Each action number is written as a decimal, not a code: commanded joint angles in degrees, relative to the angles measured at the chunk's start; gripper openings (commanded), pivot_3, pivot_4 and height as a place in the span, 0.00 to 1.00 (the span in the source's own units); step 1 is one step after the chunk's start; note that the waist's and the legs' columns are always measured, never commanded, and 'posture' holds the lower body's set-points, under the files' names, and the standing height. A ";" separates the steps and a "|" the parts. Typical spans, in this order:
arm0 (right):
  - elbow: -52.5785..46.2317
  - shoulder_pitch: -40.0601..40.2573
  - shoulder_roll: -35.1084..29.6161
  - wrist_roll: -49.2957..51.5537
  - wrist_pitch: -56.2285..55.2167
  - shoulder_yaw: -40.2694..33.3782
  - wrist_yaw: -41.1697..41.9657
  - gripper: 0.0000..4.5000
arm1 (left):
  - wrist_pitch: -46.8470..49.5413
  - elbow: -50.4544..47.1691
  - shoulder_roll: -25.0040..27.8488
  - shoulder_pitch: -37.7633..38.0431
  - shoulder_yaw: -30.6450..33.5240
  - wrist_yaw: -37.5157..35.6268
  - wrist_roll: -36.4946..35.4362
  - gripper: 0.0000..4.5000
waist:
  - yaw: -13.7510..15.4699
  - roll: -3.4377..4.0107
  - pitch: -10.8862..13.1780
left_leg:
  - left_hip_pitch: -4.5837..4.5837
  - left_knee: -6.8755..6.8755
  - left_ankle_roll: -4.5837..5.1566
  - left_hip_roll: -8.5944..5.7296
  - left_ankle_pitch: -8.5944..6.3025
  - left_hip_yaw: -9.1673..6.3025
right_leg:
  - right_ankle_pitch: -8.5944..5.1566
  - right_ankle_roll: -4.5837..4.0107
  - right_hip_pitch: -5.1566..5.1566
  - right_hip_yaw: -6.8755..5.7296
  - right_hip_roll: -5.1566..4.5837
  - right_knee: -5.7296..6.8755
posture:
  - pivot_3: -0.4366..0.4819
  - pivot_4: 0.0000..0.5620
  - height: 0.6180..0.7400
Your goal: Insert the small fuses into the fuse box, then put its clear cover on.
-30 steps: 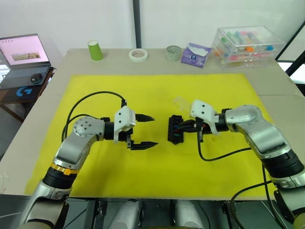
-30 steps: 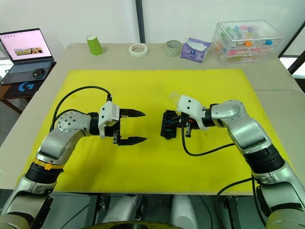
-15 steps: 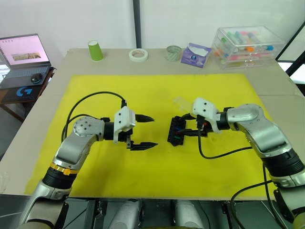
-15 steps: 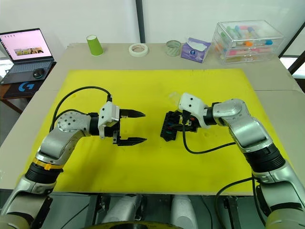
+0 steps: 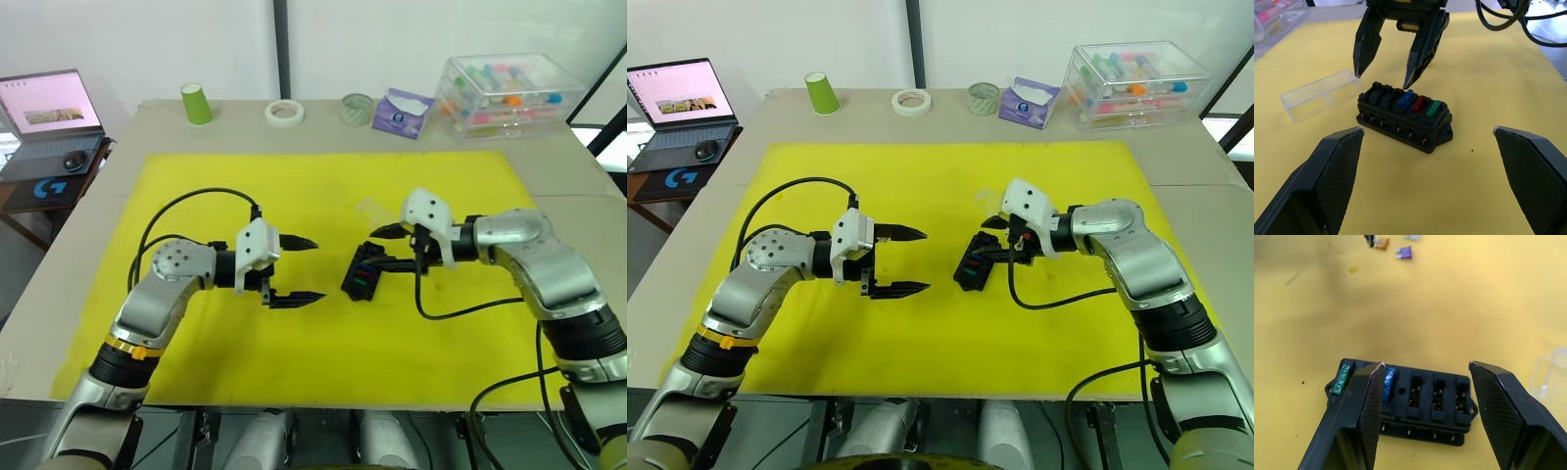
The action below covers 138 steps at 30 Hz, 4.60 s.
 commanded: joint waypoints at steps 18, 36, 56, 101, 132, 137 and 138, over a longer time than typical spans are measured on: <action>-11.66 11.50 2.76 1.50 -5.42 -6.60 -8.16 0.01 | -2.06 0.07 -2.89 -1.35 -1.79 1.12 0.79 1.00 | 0.15 -0.01 0.00 | 0.00 0.03 0.00 -0.01 0.00 0.00 | 0.00 0.00 0.01 0.00 0.00 0.05 | 0.48 0.27 1.00; -8.18 12.74 3.72 -0.31 -8.62 -3.78 -8.15 0.01 | -1.75 -0.57 -1.74 -1.26 -1.93 1.02 1.44 1.00 | 0.05 -0.01 0.00 | 0.00 0.04 0.00 -0.01 0.00 0.00 | 0.00 0.00 0.01 -0.01 0.01 0.06 | 0.48 0.27 1.00; -4.06 13.53 3.41 -4.85 -13.12 -1.43 -7.41 0.01 | -1.18 -0.25 -1.39 -1.93 -2.06 0.86 1.55 1.00 | 0.05 -0.02 -0.02 | 0.02 0.04 0.00 -0.01 0.00 -0.01 | 0.00 0.00 0.03 -0.01 0.01 0.06 | 0.48 0.27 1.00; -8.65 12.55 3.96 8.03 -6.22 -12.84 -6.88 0.01 | 3.98 -2.39 3.35 0.54 5.02 -0.81 -5.98 1.00 | -0.02 -0.05 -0.05 | 0.08 0.01 0.00 0.00 0.00 -0.02 | 0.00 0.00 0.06 0.01 0.02 0.06 | 0.48 0.27 1.00; -2.66 28.74 -6.12 5.52 -16.33 -33.22 -11.83 1.00 | -0.99 28.62 19.47 -0.31 24.77 2.17 -3.22 1.00 | -0.12 0.00 -0.02 | 0.08 -0.01 0.01 0.00 0.00 -0.01 | 0.00 0.00 0.04 0.00 0.02 0.10 | 0.48 0.27 1.00; -7.98 22.87 -5.86 8.92 -11.12 -27.75 -11.01 1.00 | 14.40 21.68 19.42 1.47 27.66 4.54 -10.41 1.00 | -0.25 0.00 -0.01 | 0.07 0.00 0.00 0.00 0.00 -0.01 | 0.00 0.00 0.02 0.01 0.02 0.15 | 0.48 0.27 1.00; -8.96 21.42 -5.57 9.73 -9.98 -26.39 -10.84 1.00 | 17.93 20.03 19.59 2.12 28.18 4.82 -12.12 1.00 | -0.35 0.00 -0.01 | 0.07 0.00 0.00 0.01 0.00 -0.01 | 0.00 0.00 0.01 0.01 0.02 0.15 | 0.48 0.27 1.00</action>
